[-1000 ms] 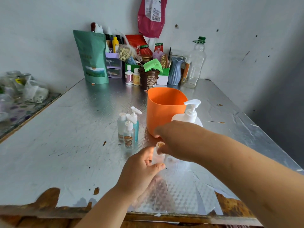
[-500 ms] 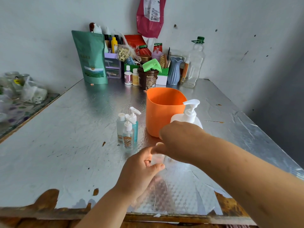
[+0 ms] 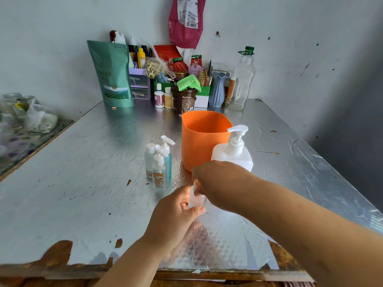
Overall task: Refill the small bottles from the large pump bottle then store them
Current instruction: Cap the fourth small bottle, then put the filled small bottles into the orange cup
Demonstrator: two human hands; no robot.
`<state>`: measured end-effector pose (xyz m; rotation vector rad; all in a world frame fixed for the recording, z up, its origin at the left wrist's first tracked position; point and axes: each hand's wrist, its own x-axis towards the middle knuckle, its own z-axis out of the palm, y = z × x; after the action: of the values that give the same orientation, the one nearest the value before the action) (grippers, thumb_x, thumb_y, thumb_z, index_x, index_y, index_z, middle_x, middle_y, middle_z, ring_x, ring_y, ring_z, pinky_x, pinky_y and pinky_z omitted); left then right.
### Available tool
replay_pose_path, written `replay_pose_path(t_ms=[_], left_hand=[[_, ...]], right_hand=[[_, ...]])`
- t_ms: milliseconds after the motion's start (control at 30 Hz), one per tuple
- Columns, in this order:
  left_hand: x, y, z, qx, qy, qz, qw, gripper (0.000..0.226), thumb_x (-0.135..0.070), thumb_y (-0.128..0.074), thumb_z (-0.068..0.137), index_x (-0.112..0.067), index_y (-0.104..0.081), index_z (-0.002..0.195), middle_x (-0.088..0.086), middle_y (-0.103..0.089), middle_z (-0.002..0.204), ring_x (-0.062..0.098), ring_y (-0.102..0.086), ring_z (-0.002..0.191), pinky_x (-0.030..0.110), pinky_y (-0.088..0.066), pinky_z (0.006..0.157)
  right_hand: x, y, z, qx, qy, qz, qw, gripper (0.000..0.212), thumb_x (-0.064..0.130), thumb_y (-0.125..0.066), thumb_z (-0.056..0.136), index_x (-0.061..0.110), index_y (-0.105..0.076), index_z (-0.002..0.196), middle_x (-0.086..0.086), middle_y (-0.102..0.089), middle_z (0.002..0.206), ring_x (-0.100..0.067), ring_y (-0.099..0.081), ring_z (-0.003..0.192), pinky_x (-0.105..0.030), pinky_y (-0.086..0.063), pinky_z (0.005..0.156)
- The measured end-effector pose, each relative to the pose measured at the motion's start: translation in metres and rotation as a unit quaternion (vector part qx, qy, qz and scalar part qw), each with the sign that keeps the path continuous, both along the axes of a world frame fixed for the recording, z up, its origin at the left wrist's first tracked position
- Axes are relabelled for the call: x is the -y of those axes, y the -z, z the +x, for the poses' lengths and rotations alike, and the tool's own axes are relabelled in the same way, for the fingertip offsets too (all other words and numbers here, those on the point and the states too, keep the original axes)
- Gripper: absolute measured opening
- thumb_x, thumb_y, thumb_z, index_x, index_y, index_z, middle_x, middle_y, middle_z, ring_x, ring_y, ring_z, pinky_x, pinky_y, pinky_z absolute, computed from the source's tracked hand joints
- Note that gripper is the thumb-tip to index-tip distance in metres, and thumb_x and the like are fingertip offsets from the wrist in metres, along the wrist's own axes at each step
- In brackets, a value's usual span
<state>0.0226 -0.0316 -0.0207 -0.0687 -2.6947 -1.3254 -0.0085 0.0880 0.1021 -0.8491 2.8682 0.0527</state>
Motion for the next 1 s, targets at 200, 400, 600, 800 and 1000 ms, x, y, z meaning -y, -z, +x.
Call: replay_pose_path(t_ms=[200,400,600,800,1000], left_hand=[[-0.002,-0.005,0.003,-0.01,0.0,-0.01,1.0,0.046,-0.043,-0.061,0.091,-0.033,-0.05,0.134,-0.022,-0.058,0.113,-0.005,-0.056,0.101,0.011,-0.043,0.091],[-0.003,-0.005,0.003,-0.013,-0.007,-0.004,1.0,0.034,-0.042,-0.063,0.09,-0.039,-0.053,0.123,-0.029,-0.053,0.099,-0.014,-0.051,0.089,0.003,-0.041,0.079],[-0.002,-0.004,0.001,0.006,-0.04,0.004,0.999,0.05,-0.044,-0.063,0.09,-0.036,-0.047,0.136,-0.02,-0.056,0.124,-0.001,-0.056,0.108,0.017,-0.044,0.093],[0.001,-0.001,-0.006,-0.011,-0.123,0.019,0.992,0.044,-0.037,-0.071,0.086,-0.025,-0.056,0.126,-0.016,-0.056,0.11,0.002,-0.052,0.093,0.014,-0.036,0.078],[0.003,0.001,-0.007,0.006,-0.123,0.015,0.992,0.051,-0.044,-0.073,0.082,-0.027,-0.054,0.126,-0.018,-0.055,0.102,0.005,-0.054,0.092,0.016,-0.039,0.075]], right_hand=[[-0.001,0.007,0.009,-0.071,-0.002,-0.021,0.997,0.021,0.014,-0.055,0.091,0.017,-0.058,0.112,0.002,-0.062,0.114,-0.02,-0.063,0.103,-0.028,-0.05,0.079],[0.001,0.02,0.007,-0.079,0.026,-0.065,0.994,0.014,0.021,-0.054,0.093,0.017,-0.058,0.106,0.001,-0.062,0.109,-0.022,-0.062,0.1,-0.028,-0.044,0.07],[-0.02,0.009,0.007,0.015,0.12,-0.176,0.977,0.03,0.042,-0.065,0.084,0.023,-0.059,0.108,0.004,-0.062,0.096,-0.015,-0.058,0.086,-0.021,-0.044,0.068],[-0.07,-0.008,-0.005,-0.131,0.267,-0.377,0.877,0.035,0.031,-0.071,0.079,0.022,-0.046,0.101,0.008,-0.051,0.083,-0.013,-0.049,0.073,-0.022,-0.032,0.053],[-0.072,-0.012,-0.031,-0.019,0.204,-0.318,0.926,0.051,0.026,-0.069,0.081,0.027,-0.049,0.127,0.004,-0.056,0.107,-0.015,-0.058,0.082,-0.025,-0.048,0.063]])
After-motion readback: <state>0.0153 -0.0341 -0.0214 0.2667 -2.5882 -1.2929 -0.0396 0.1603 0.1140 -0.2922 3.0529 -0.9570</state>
